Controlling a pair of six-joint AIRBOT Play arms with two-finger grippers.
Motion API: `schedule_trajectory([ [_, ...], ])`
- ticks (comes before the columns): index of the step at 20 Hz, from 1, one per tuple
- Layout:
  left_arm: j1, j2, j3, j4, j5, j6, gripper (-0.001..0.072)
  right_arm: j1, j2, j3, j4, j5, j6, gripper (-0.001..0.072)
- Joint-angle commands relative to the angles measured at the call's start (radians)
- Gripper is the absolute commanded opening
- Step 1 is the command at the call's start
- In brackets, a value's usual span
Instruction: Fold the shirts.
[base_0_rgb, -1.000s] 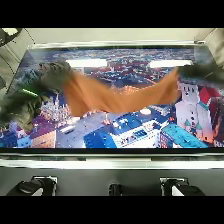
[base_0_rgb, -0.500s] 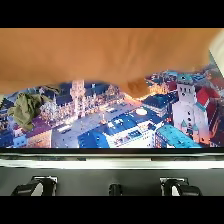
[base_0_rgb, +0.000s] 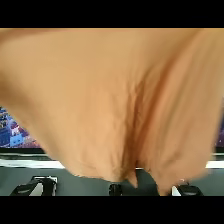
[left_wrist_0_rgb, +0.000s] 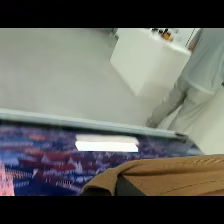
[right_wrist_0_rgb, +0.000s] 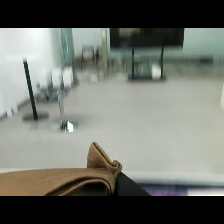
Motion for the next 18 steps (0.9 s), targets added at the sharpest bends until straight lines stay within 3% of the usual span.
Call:
schedule_trajectory([
  [1, -0.020, -0.133, -0.162, 0.068, -0.009, -0.010, 0.0029, -0.001, -0.273, 0.001, 0.040, 0.059, -0.001, 0.0041],
  [4, -0.070, -0.313, -0.253, 0.068, 0.150, 0.042, 0.0029, -0.001, -0.532, 0.001, 0.170, -0.084, 0.036, 0.0042],
  [7, -0.096, -0.525, -0.254, 0.067, 0.219, 0.042, 0.0030, -0.001, -0.725, 0.001, 0.280, -0.154, 0.152, 0.0041],
  [9, -0.111, -0.652, -0.254, 0.059, 0.207, 0.038, 0.0030, 0.001, -0.818, 0.001, 0.329, -0.091, 0.222, 0.0042],
  [13, -0.125, -0.795, -0.254, 0.056, 0.130, 0.039, 0.0030, 0.001, -0.937, 0.001, 0.362, 0.108, 0.222, 0.0042],
  [15, -0.124, -0.806, -0.254, 0.056, 0.109, 0.039, 0.0047, 0.001, -0.944, 0.002, 0.362, 0.118, 0.222, 0.0077],
  [16, -0.119, -0.803, -0.245, 0.057, 0.092, 0.039, 0.0218, -0.001, -0.933, 0.005, 0.365, 0.117, 0.222, 0.0249],
  [17, -0.107, -0.803, -0.220, 0.057, 0.047, 0.039, 0.0478, -0.002, -0.910, 0.015, 0.360, 0.130, 0.221, 0.0421],
  [18, -0.087, -0.803, -0.183, 0.058, -0.025, 0.039, 0.0606, -0.008, -0.882, 0.031, 0.361, 0.169, 0.194, 0.0503],
])
